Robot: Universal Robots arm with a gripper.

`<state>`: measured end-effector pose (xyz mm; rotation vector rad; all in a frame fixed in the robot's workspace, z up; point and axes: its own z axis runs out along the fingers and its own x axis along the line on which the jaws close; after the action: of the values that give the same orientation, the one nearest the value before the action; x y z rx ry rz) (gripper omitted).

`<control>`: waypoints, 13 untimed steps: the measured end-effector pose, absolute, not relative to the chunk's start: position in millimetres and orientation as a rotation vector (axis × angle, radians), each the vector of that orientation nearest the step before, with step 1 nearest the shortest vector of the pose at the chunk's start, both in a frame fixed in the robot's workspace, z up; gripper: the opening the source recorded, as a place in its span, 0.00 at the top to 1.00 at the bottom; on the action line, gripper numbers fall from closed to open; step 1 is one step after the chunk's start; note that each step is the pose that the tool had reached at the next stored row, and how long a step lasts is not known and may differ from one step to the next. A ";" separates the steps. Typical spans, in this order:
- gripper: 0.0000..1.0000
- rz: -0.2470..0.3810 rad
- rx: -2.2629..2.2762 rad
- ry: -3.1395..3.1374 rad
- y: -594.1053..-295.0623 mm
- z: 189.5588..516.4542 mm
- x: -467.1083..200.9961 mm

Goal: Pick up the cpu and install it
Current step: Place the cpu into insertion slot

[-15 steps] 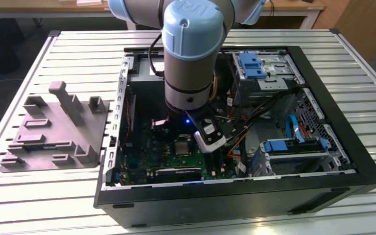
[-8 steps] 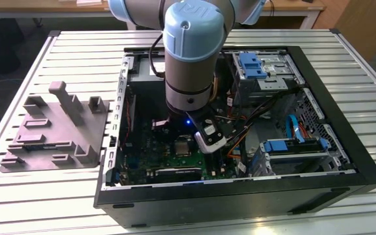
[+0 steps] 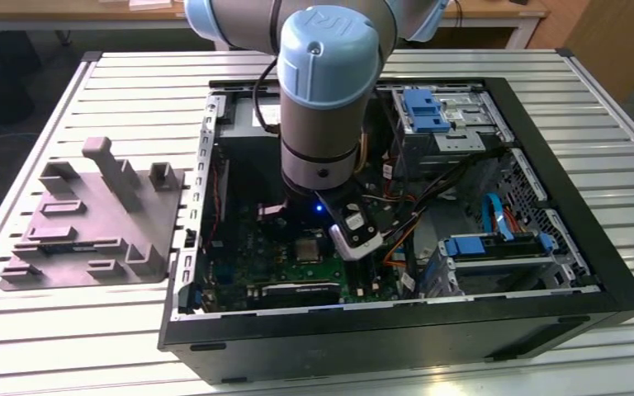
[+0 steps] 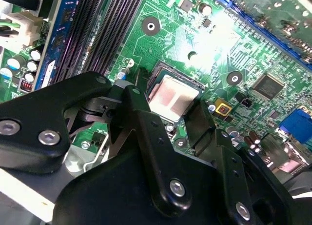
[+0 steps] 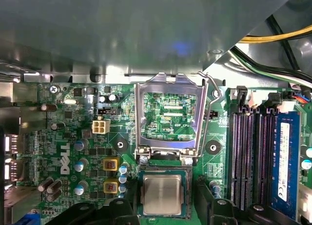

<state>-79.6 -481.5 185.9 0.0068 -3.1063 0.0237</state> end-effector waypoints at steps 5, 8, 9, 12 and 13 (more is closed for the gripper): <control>0.43 0.023 0.006 -3.106 -481.5 185.3 -78.8; 0.43 0.023 0.006 -3.106 -481.5 185.1 -77.4; 0.43 0.023 0.006 -3.106 -481.5 185.0 -77.1; 0.43 0.023 0.005 -3.106 -481.5 185.0 -76.5; 0.43 0.023 0.006 -3.106 -481.5 185.0 -76.1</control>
<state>-76.1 -481.5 185.0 0.0056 -3.1064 0.0232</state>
